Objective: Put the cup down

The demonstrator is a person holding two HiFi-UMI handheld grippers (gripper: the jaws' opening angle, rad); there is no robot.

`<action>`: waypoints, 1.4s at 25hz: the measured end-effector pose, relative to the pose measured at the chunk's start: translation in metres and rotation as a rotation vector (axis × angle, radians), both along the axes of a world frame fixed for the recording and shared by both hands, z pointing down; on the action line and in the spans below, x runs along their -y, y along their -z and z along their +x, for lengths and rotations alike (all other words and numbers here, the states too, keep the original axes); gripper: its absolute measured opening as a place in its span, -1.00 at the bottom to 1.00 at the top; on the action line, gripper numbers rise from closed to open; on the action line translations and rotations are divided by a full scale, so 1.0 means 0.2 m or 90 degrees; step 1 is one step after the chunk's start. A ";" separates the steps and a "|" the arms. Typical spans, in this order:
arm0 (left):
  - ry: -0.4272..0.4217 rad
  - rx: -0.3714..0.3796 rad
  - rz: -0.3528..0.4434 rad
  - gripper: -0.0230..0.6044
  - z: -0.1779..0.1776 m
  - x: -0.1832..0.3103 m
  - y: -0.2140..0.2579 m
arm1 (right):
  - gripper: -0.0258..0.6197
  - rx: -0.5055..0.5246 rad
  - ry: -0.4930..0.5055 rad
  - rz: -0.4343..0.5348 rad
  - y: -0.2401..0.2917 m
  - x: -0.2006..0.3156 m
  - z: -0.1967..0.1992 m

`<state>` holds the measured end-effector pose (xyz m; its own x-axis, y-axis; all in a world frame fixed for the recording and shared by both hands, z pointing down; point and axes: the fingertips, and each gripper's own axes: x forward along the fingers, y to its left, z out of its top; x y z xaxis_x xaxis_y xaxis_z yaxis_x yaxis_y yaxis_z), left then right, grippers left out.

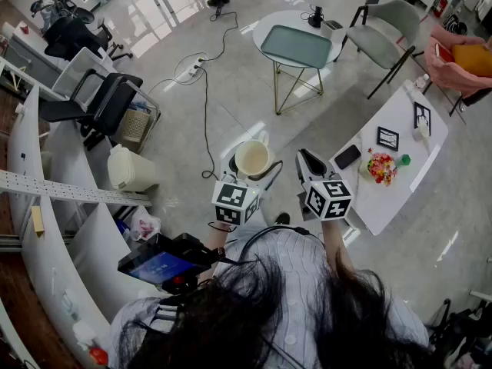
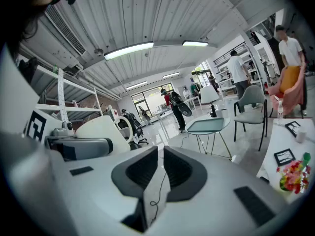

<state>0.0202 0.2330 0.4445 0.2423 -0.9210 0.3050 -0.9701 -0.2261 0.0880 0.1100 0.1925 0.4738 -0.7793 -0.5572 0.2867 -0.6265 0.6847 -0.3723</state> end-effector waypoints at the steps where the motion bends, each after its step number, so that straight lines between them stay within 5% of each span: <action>1: 0.000 0.000 0.000 0.53 0.00 0.00 0.00 | -0.74 -0.001 0.001 -0.001 -0.01 0.00 0.00; 21: 0.012 -0.011 -0.018 0.53 0.05 0.05 -0.04 | -0.74 0.014 -0.017 -0.027 -0.07 0.05 0.10; 35: 0.009 -0.016 -0.018 0.53 -0.15 0.42 -0.05 | -0.74 0.002 -0.033 -0.032 -0.09 0.42 -0.03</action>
